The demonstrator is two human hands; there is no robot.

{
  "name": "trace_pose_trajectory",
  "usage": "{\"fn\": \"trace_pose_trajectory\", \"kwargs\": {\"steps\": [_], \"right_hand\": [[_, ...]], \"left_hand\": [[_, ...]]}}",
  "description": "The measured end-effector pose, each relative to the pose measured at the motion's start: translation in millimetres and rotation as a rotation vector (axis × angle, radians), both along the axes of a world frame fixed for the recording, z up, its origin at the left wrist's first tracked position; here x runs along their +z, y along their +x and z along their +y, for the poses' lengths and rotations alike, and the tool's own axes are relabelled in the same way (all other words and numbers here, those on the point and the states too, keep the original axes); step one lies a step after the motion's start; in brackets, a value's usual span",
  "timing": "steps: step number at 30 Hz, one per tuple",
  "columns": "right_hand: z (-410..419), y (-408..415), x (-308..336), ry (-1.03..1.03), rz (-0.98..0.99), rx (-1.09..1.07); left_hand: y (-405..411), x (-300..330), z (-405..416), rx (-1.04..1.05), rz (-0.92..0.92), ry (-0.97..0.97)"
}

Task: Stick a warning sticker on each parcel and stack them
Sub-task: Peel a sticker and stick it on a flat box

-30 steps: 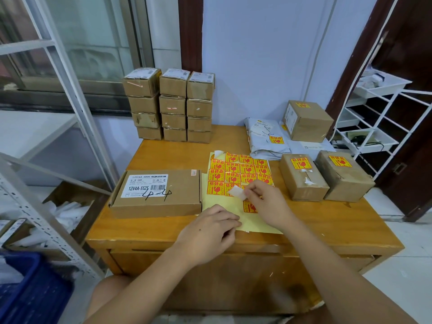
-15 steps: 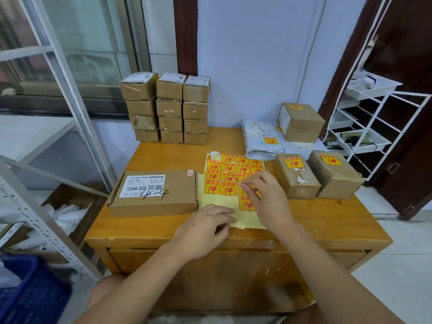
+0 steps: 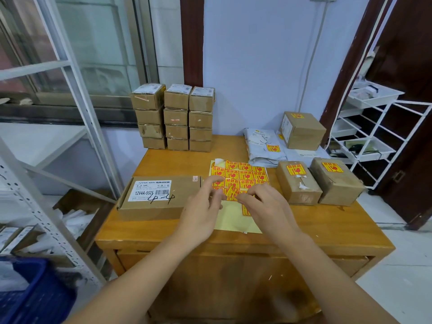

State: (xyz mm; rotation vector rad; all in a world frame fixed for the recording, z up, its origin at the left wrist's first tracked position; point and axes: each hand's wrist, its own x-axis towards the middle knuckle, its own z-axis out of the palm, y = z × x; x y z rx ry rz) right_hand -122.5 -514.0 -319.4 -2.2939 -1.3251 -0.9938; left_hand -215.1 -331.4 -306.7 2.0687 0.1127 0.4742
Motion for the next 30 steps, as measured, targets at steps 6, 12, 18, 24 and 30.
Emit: {"fn": "trace_pose_trajectory", "kwargs": {"steps": [6, 12, 18, 24, 30], "right_hand": [[-4, -7, -1, -0.017, -0.034, 0.052], [-7, -6, -4, 0.015, 0.002, 0.059], [1, -15, 16, 0.247, 0.571, 0.008], [30, -13, 32, 0.382, 0.976, 0.129], [59, -11, 30, 0.476, 1.094, 0.144]], "left_hand": [[4, 4, -4, -0.014, 0.054, 0.011], [4, 3, -3, 0.013, 0.032, -0.061], [3, 7, 2, 0.092, -0.018, -0.142], [-3, 7, 11, 0.129, -0.033, -0.131], [-11, 8, 27, 0.154, -0.054, -0.140]]}}
